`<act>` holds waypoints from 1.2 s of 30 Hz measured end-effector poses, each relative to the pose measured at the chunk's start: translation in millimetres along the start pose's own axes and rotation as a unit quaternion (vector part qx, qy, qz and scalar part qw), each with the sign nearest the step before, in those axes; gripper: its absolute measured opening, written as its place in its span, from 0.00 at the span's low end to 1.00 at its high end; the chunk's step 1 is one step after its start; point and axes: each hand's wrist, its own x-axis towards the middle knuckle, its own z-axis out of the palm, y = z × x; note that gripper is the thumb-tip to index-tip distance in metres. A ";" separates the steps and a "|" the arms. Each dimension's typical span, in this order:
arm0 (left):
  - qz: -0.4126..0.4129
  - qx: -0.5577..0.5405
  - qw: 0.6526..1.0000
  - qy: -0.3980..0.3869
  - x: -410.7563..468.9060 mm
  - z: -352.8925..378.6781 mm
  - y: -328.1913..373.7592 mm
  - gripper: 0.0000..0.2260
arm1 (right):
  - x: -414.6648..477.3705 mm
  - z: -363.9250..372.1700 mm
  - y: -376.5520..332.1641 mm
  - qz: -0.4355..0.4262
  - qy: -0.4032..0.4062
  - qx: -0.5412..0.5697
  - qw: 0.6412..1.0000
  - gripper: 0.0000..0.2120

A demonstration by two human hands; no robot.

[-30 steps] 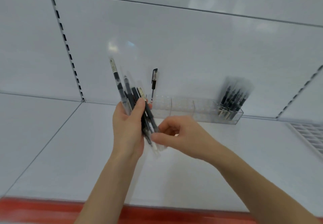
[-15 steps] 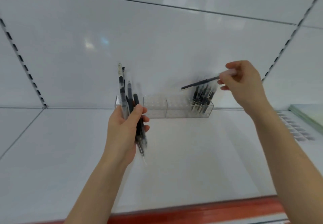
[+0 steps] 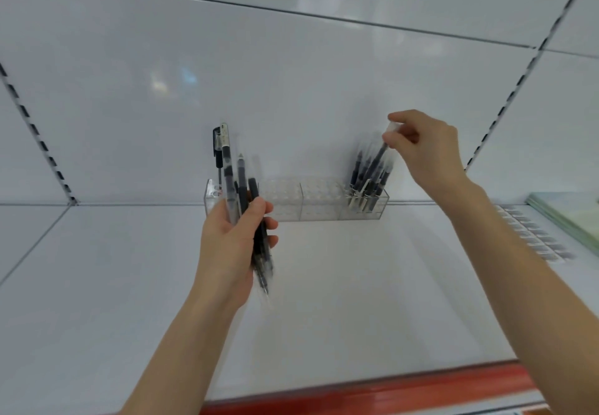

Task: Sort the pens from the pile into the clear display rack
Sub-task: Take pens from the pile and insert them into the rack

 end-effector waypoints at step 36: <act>-0.013 0.027 0.991 -0.132 -22.8 -6.9 1.9 0.05 | -49.9 40.0 -69.1 0.204 -0.197 0.410 0.867 0.07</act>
